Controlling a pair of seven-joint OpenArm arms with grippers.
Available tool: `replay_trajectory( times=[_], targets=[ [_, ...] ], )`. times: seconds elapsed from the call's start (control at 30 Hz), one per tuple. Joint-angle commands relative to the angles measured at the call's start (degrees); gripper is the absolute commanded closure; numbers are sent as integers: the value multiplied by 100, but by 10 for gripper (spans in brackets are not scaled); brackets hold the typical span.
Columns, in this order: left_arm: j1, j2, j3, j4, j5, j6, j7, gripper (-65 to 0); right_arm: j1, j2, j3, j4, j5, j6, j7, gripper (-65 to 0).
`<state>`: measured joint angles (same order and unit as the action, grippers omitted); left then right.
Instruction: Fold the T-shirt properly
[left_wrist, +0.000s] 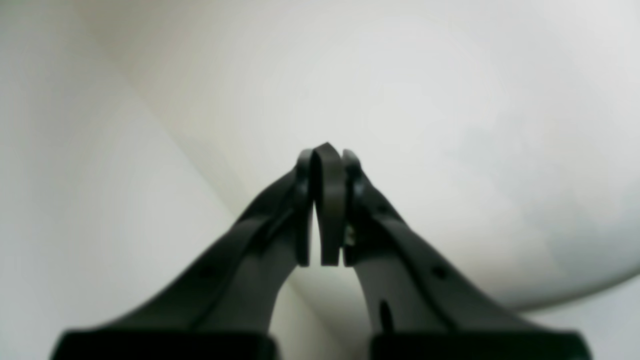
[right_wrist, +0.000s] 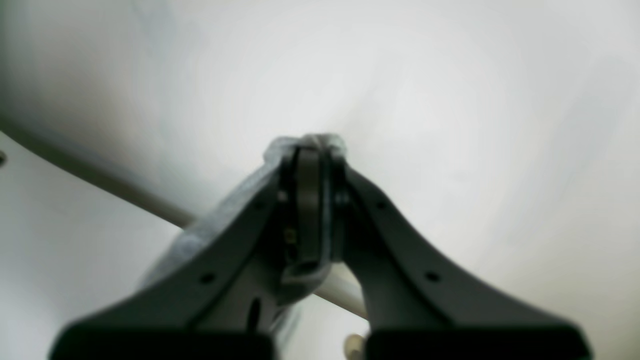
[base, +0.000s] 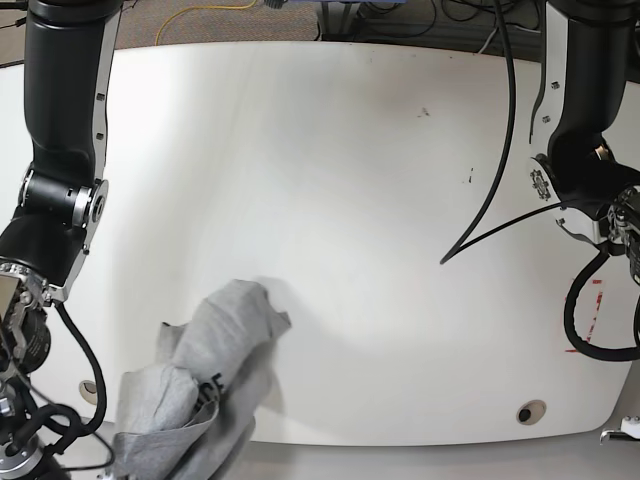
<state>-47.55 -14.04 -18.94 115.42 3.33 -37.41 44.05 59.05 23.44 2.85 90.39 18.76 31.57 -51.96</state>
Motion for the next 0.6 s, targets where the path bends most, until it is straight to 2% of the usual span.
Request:
replay_trajectory(
  times=[0.0, 0.13, 0.2, 0.33, 0.57],
  targets=[
    [51, -13, -18, 68, 50, -16, -95, -3, -9, 17, -5, 277, 76, -47, 61, -7],
    [402, 13, -19, 77, 114, -4, -177, -3, -387, -39, -48, 493, 79, -67, 46, -7],
    [937, 58, 61, -16, 153, 137, -312, -2, -825, -125, -27, 374, 115, -87, 16, -7],
    [1359, 115, 148, -62, 241, 172, -419, -3, -1229, -179, 35, 323, 121, -107, 39, -7],
    [1726, 198, 268, -539, 253, 252, -480, -1, -1648, -171, 462, 349, 135, -61, 66, -7]
  ],
)
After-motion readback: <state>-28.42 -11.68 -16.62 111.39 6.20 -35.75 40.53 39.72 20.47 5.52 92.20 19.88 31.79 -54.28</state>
